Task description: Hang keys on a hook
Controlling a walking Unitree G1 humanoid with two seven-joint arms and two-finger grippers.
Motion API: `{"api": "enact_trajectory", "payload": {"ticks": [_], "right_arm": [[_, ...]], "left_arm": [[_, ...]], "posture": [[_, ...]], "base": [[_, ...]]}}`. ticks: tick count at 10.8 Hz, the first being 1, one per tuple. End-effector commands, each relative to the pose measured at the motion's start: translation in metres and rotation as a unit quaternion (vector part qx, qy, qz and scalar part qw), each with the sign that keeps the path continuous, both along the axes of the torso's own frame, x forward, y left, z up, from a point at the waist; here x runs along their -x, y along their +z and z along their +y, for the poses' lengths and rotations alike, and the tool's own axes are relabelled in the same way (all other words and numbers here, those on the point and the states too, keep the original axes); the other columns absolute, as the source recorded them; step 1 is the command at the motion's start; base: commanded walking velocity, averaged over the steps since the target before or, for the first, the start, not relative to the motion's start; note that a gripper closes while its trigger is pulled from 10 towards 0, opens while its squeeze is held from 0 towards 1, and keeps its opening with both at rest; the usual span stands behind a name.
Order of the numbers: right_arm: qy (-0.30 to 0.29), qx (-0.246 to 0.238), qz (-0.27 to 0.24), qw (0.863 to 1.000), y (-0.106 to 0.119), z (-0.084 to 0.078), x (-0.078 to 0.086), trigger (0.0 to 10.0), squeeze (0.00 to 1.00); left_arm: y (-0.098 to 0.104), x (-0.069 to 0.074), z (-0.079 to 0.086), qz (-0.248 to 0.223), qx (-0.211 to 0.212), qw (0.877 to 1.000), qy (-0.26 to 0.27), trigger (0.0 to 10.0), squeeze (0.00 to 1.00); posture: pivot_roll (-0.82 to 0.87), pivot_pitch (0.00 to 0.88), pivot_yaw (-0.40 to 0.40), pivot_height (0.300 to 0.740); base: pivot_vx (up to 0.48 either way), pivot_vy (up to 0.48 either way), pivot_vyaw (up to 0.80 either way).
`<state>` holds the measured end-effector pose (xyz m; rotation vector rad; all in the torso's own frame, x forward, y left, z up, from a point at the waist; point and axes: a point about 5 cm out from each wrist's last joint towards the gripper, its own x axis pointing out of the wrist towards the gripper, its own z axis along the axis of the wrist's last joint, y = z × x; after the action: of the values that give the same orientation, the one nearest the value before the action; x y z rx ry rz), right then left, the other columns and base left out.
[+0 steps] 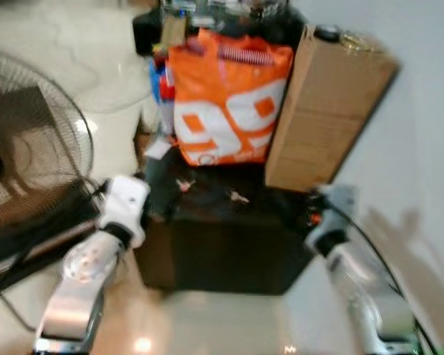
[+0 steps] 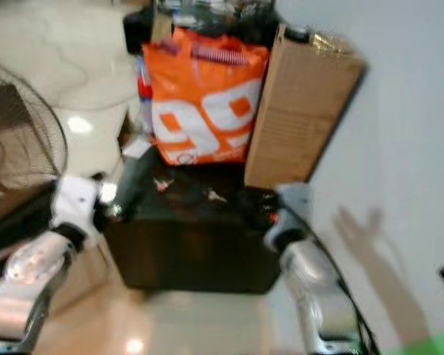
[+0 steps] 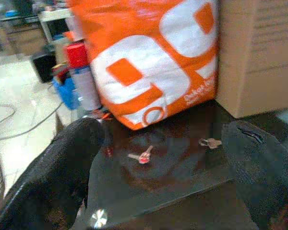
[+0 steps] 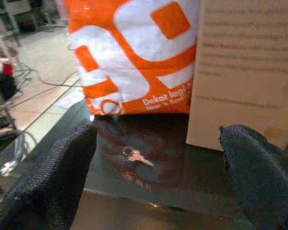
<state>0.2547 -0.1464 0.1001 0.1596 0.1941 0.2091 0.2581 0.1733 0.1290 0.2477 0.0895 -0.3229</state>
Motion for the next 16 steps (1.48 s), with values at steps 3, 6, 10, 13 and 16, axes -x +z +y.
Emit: {"api": "enact_trajectory", "payload": {"ticks": [3, 6, 10, 13, 16], "right_arm": [[-0.002, 0.006, -0.022, 1.000, 0.009, 0.000, 0.002, 10.0, 1.00], [-0.008, 0.017, -0.020, 1.000, 0.009, -0.007, 0.007, 10.0, 1.00], [-0.004, 0.022, -0.013, 1.000, 0.008, -0.007, 0.011, 10.0, 1.00], [0.018, 0.033, -0.011, 0.999, 0.009, -0.004, 0.007, 10.0, 1.00], [0.055, 0.043, 0.004, 0.998, 0.008, 0.000, 0.002, 10.0, 1.00]], "left_arm": [[0.002, -0.005, 0.001, -0.002, -0.004, 1.000, -0.008, 10.0, 0.00], [0.000, -0.009, -0.004, 0.002, 0.001, 1.000, -0.024, 10.0, 0.00], [-0.002, -0.007, -0.006, 0.004, -0.001, 0.999, -0.032, 10.0, 0.00], [-0.002, -0.005, -0.005, 0.003, -0.006, 1.000, -0.031, 10.0, 0.00], [-0.005, -0.001, -0.008, 0.022, -0.020, 0.997, -0.075, 10.0, 0.00]], "posture": [[0.02, 0.000, -0.026, 0.740], [-0.02, 0.000, 0.013, 0.740], [-0.03, 0.000, 0.008, 0.740], [-0.01, 0.000, -0.008, 0.740], [-0.01, 0.000, -0.020, 0.740]], "base": [[0.369, 0.000, 0.00], [0.366, 0.000, 0.00], [0.366, 0.000, 0.33], [0.339, 0.000, 0.00], [0.000, 0.000, 0.00]]}}
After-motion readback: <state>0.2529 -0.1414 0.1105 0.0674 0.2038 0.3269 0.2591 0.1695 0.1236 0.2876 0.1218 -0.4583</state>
